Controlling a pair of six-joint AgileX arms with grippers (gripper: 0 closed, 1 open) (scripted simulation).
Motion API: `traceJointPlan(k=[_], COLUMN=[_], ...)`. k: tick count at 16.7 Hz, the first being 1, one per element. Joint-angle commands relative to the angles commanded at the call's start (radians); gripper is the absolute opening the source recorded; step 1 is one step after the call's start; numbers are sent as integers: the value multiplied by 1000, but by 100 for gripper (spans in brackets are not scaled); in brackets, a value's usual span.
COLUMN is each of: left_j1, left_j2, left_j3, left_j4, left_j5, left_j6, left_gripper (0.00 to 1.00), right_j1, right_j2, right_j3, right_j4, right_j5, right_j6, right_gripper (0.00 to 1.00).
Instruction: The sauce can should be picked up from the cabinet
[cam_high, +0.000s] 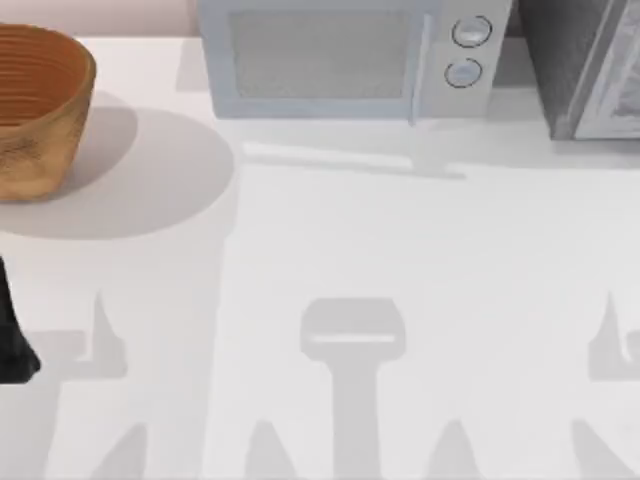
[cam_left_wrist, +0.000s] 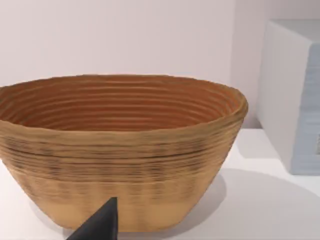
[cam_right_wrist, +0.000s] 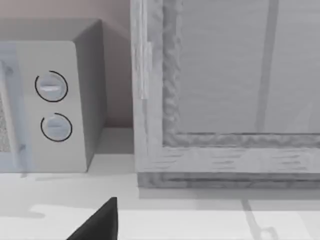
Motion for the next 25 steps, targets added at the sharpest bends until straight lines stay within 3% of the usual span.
traceJointPlan(k=[4, 8, 20, 25], left_j1=[0, 0, 0, 0], left_j2=[0, 0, 0, 0], left_j3=[0, 0, 0, 0], left_j4=[0, 0, 0, 0], left_j5=[0, 0, 0, 0], left_j6=[0, 0, 0, 0], left_gripper=[100, 100, 100, 100], right_j1=[6, 33, 141, 176], right_j2=[32, 201, 1035, 1272], right_j3=[33, 224, 1353, 1672], right_j4=[-9, -59, -325, -399], right_j5=[3, 27, 156, 189], right_j6=[0, 3, 14, 16], right_gripper=[100, 100, 100, 100])
